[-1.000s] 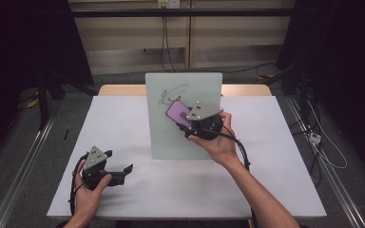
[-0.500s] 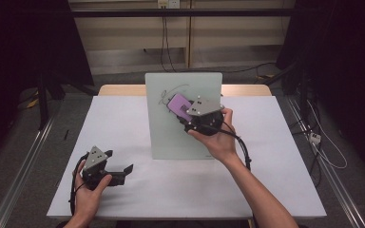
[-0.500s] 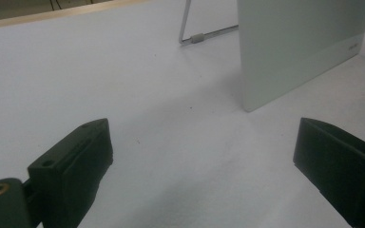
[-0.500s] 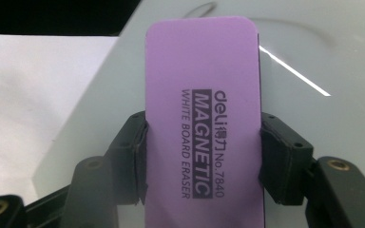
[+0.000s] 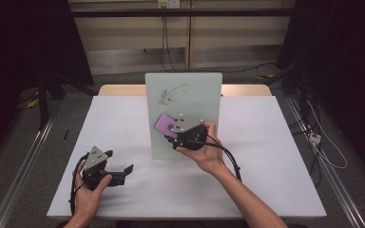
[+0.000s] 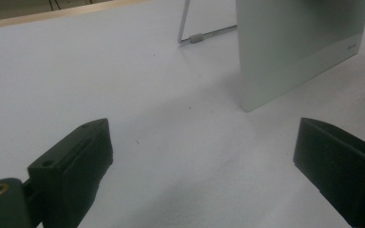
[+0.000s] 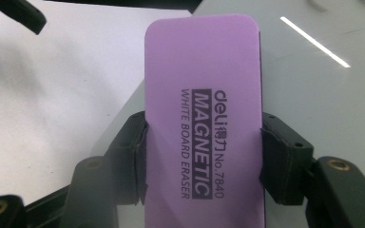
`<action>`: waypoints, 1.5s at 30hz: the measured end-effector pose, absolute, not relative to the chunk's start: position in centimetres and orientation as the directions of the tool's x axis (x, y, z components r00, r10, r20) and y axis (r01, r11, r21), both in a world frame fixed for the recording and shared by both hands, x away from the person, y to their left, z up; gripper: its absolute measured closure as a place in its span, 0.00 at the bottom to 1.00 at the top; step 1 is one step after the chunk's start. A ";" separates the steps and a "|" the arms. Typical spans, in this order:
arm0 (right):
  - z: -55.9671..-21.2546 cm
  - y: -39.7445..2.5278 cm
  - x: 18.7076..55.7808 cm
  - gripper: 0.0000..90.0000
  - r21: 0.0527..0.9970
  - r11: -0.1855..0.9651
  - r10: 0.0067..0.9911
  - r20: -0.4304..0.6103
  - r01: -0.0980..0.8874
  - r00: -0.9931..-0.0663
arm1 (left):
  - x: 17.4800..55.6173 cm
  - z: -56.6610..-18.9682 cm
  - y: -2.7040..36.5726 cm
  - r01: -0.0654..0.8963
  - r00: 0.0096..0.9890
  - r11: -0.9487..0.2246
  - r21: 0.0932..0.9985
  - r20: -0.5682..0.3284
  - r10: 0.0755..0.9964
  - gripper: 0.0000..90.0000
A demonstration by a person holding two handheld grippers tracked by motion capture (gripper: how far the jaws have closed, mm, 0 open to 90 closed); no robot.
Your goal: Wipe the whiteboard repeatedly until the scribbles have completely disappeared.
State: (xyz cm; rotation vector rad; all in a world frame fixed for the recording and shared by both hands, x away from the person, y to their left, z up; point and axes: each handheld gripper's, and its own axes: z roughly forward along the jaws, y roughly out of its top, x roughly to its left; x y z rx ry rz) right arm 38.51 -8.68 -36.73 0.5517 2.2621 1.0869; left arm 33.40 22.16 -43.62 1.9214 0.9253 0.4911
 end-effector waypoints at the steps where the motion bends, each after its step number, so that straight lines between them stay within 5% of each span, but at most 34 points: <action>1: -36.7 -8.6 38.5 0.47 0.803 0.584 0.578 -0.308 0.119 -0.756 | 33.4 -43.6 22.2 0.407 0.636 -0.294 0.865 -0.037 0.771 0.06; 23: -30.5 -15.5 39.4 0.47 0.876 0.468 0.754 -0.328 0.115 -0.569 | 33.4 -43.6 22.2 0.405 0.633 -0.284 0.869 -0.042 0.773 0.06; 38: -35.8 -8.6 38.5 0.47 0.816 0.567 0.624 -0.338 0.110 -0.704 | 33.5 -43.6 22.1 0.404 0.638 -0.294 0.866 -0.037 0.769 0.06; 45: -35.4 -8.5 38.9 0.47 0.827 0.550 0.622 -0.313 0.116 -0.717 | 33.5 -43.6 22.2 0.408 0.635 -0.292 0.865 -0.039 0.771 0.06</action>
